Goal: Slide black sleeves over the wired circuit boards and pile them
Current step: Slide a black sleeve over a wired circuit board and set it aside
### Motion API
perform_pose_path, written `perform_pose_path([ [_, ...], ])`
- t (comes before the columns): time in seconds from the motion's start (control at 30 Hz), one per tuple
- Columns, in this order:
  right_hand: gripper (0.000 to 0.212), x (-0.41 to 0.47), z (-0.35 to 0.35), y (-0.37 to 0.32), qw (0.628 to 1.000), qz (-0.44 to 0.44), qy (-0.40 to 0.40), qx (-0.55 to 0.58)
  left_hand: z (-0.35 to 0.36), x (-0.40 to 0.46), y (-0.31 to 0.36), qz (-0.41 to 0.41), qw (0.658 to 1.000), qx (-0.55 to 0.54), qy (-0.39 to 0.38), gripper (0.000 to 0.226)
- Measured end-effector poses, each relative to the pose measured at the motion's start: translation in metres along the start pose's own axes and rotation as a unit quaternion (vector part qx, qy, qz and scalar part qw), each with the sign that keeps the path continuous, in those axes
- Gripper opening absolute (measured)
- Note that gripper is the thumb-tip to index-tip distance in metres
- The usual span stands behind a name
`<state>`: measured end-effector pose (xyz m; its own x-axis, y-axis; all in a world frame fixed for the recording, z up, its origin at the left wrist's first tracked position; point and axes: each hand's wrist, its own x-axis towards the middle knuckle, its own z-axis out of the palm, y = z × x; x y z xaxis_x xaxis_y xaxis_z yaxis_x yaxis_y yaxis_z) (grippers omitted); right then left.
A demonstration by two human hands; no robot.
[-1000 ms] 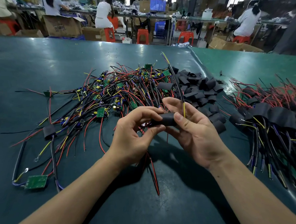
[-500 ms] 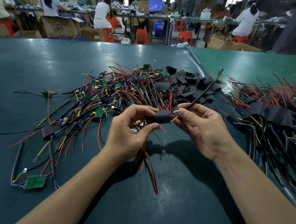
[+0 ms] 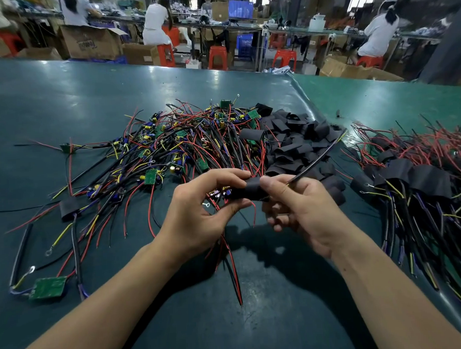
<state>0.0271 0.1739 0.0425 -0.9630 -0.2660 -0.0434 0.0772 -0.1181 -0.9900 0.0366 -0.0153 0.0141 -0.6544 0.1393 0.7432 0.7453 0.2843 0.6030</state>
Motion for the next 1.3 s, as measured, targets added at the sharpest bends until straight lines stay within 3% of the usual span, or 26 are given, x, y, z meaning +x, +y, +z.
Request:
perform_pose_path([
  [0.07, 0.017, -0.001, 0.002, -0.001, 0.999, -0.029, 0.022, -0.007, -0.001, 0.001, 0.000, 0.035, 0.997, 0.068, 0.004, 0.029],
  [0.17, 0.011, 0.004, -0.004, -0.006, 0.973, -0.126, 0.179, 0.067, -0.005, 0.004, -0.002, 0.068, 0.982, 0.158, 0.082, 0.024],
  [0.27, 0.011, 0.006, -0.028, -0.017, 0.880, -0.215, 0.384, 0.177, -0.007, 0.004, -0.002, 0.046, 0.973, 0.191, 0.118, 0.019],
  [0.37, 0.014, 0.005, -0.049, -0.021, 0.811, -0.190, 0.449, 0.324, -0.005, 0.003, -0.005, -0.007, 0.967, 0.242, 0.074, 0.017],
  [0.53, 0.012, 0.012, -0.050, -0.013, 0.846, -0.119, 0.410, 0.319, -0.004, -0.001, -0.017, -0.148, 0.941, 0.297, -0.066, 0.012],
  [0.63, 0.006, 0.015, -0.045, -0.011, 0.873, -0.087, 0.400, 0.264, -0.008, -0.002, -0.020, -0.170, 0.934, 0.298, -0.097, 0.017],
  [0.8, 0.009, 0.017, -0.031, -0.002, 0.927, -0.064, 0.343, 0.139, -0.007, -0.001, -0.022, -0.194, 0.923, 0.327, -0.068, 0.029],
  [0.9, 0.012, 0.015, -0.017, 0.006, 0.960, -0.078, 0.267, 0.009, -0.005, 0.000, -0.024, -0.217, 0.916, 0.329, -0.069, 0.031],
  [1.0, 0.011, 0.012, -0.006, 0.012, 0.969, -0.101, 0.182, -0.131, -0.008, 0.001, -0.024, -0.233, 0.920, 0.308, -0.074, 0.030],
  [1.2, 0.013, 0.012, -0.009, 0.012, 0.964, -0.120, 0.185, -0.149, -0.015, 0.004, -0.019, -0.237, 0.932, 0.274, 0.000, 0.030],
  [1.3, 0.015, 0.012, -0.013, 0.010, 0.960, -0.131, 0.206, -0.138, -0.015, 0.006, -0.012, -0.210, 0.942, 0.240, 0.106, 0.030],
])
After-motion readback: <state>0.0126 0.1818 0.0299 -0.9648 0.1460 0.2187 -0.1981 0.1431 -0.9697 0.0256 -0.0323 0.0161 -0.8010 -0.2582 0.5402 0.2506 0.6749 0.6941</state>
